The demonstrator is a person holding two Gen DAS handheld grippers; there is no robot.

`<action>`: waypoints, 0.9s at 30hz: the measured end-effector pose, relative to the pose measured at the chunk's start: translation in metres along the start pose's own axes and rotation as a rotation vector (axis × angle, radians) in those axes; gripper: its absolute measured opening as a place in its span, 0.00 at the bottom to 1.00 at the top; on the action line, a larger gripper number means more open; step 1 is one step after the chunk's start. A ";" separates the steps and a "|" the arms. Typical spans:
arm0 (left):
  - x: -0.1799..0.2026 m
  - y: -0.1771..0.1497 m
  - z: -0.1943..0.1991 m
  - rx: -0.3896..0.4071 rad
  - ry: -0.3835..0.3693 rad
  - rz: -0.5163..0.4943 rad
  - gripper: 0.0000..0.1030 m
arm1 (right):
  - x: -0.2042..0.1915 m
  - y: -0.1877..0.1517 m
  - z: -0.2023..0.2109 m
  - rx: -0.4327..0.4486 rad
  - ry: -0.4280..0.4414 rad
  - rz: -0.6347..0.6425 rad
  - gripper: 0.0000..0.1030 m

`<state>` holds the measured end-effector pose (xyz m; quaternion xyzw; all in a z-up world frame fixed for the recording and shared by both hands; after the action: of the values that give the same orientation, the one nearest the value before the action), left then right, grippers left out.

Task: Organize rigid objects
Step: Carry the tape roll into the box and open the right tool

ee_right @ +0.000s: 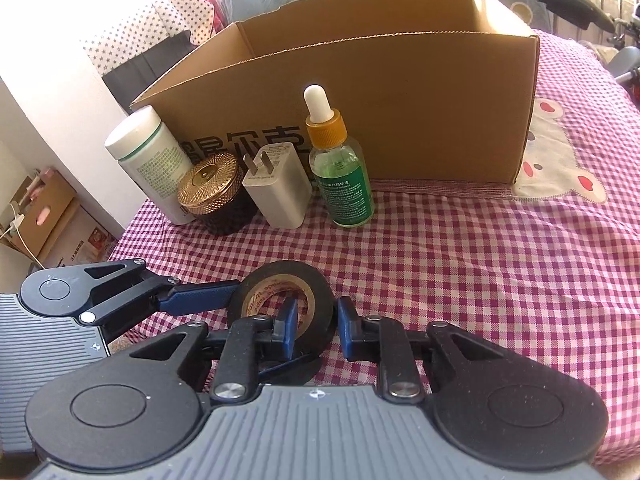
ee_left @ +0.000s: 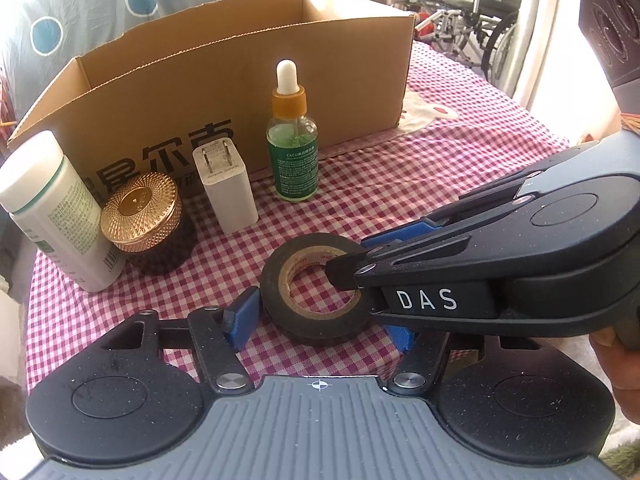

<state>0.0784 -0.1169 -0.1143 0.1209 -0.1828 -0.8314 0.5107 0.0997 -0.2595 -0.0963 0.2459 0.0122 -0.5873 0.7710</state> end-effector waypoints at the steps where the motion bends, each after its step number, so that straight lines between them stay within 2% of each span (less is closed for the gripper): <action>1: 0.001 0.000 0.001 0.002 0.000 0.001 0.63 | 0.000 0.000 0.001 0.000 0.001 -0.004 0.22; 8: 0.004 0.001 0.021 0.053 0.010 -0.012 0.63 | -0.005 -0.001 0.020 0.035 0.002 -0.029 0.22; 14: -0.004 0.020 0.066 0.165 0.039 -0.015 0.63 | -0.024 0.019 0.065 0.151 -0.020 0.023 0.23; 21: -0.029 0.071 0.133 0.331 0.108 0.013 0.63 | -0.057 0.077 0.128 0.334 -0.039 0.159 0.23; 24: -0.040 0.096 0.146 0.368 0.135 0.027 0.63 | -0.065 0.109 0.143 0.358 -0.037 0.206 0.23; 27: -0.053 0.123 0.144 0.372 0.148 0.041 0.63 | -0.064 0.145 0.142 0.339 -0.025 0.233 0.23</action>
<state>0.1454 -0.0941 0.0690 0.2703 -0.2977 -0.7615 0.5084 0.1738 -0.2302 0.1016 0.3646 -0.1248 -0.4906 0.7815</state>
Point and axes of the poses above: each gripper's, at about its wrist camera, not at the fingertips, and z roughly against the way its jaws point, x to its right, y to its top, the point moved 9 cm from there along -z, roughly the way its jaws point, and after that the axes turned 13 degrees about -x, right-handed, at the moved point
